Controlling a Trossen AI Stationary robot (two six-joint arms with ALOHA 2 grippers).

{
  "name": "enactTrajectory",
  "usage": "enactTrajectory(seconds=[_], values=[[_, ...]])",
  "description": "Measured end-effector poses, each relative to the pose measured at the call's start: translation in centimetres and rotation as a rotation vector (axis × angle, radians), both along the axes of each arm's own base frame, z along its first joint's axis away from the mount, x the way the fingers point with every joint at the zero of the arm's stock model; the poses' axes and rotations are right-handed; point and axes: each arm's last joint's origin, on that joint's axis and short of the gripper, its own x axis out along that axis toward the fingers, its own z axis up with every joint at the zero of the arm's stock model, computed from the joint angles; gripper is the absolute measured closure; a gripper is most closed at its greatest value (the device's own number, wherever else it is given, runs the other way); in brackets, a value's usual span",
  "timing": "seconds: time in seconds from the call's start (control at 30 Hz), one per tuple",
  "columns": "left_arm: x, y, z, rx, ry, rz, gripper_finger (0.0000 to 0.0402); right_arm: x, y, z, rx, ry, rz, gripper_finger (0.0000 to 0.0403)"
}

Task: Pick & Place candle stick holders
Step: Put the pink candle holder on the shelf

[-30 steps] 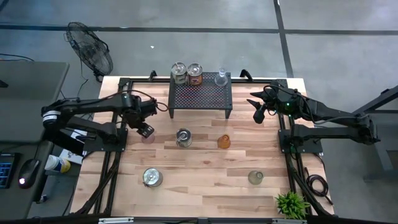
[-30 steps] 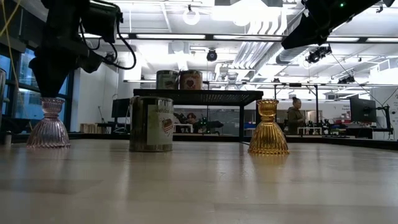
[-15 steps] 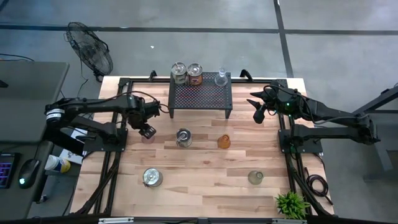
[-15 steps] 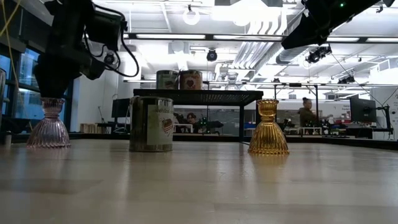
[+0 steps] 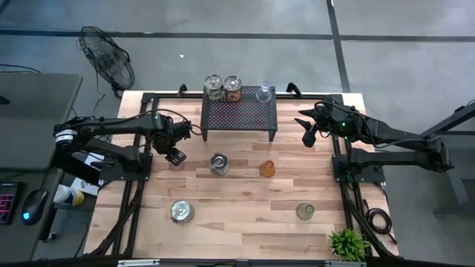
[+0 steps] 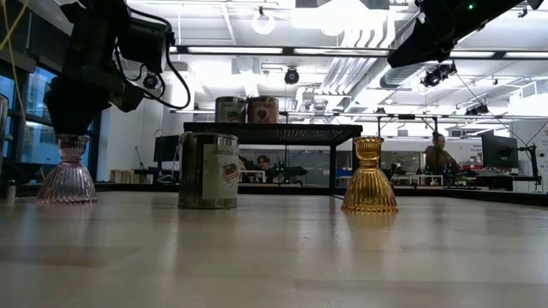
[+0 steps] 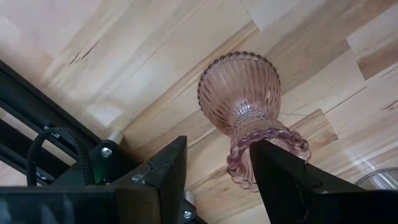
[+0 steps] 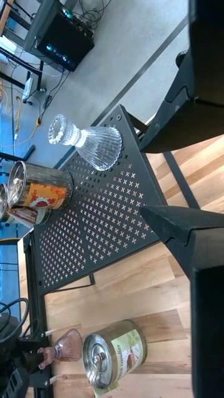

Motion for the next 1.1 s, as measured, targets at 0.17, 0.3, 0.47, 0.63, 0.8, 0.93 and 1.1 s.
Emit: enactTrajectory(seconds=[0.17,0.3,0.47,0.63,0.8,0.93,1.1], values=[[0.0,0.0,0.0,-0.001,-0.002,-0.014,0.0265,0.0,0.0,0.0,0.000,0.000,0.000,0.0263],[0.0,0.0,0.0,-0.002,-0.003,-0.015,0.0309,0.0,0.0,0.0,0.000,0.000,0.000,0.0263],[0.0,0.0,0.0,-0.008,-0.005,-0.015,0.0360,0.0,0.0,0.0,0.000,0.000,0.000,0.0263],[0.0,0.0,0.1,-0.018,-0.016,-0.022,0.0382,0.0,0.0,0.0,0.000,0.000,0.000,0.0263],[0.1,0.0,0.1,-0.019,-0.017,-0.022,0.0382,0.0,0.0,0.0,0.000,0.000,0.000,0.0263],[0.2,-0.1,0.5,-0.033,-0.033,-0.034,0.0385,0.0,0.0,0.0,0.000,0.000,0.000,0.0263],[0.3,0.0,1.2,-0.023,-0.040,-0.041,0.0392,0.0,0.0,0.0,0.000,0.000,0.000,0.0263]])
